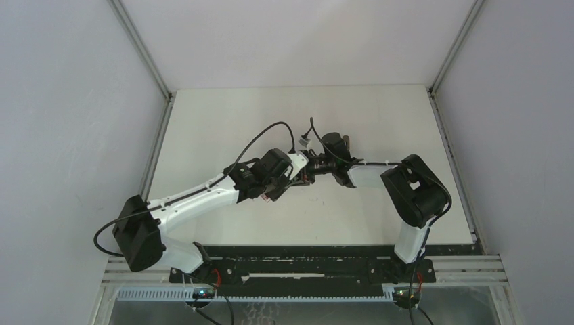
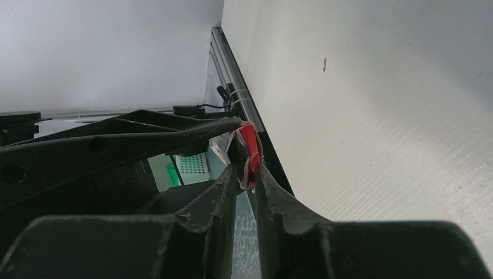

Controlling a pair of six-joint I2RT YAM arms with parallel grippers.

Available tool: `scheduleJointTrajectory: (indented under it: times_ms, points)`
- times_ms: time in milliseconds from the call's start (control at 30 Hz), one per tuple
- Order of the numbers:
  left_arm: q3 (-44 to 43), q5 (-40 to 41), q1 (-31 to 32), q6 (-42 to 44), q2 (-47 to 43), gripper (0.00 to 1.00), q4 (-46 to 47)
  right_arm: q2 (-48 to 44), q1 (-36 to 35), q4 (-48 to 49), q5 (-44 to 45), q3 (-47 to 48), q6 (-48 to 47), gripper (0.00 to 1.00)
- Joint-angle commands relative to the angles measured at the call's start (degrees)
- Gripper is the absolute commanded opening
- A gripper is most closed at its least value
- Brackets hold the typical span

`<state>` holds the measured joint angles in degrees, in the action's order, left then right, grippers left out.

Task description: Load the staples into the stapler

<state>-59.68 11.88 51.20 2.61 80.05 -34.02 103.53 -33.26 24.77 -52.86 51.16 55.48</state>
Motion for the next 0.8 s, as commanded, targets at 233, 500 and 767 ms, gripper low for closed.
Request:
scheduleJointTrajectory:
  times_ms: [233, 500, 767]
  points:
    - [1.45, 0.28, -0.14, 0.66, -2.88, 0.45, 1.15, 0.54, -0.92, 1.59, 0.03, 1.93, -1.05, 0.0]
    - [1.33, 0.6, -0.14, 0.82, -1.87, 0.48, 0.58, -0.03, 1.84, 0.33, 1.32, 2.23, -6.11, 0.0]
    - [0.88, 0.63, -0.22, 1.04, 0.68, 0.48, -0.26, 0.8, 2.93, -8.48, 2.72, 6.32, -15.79, 0.0]
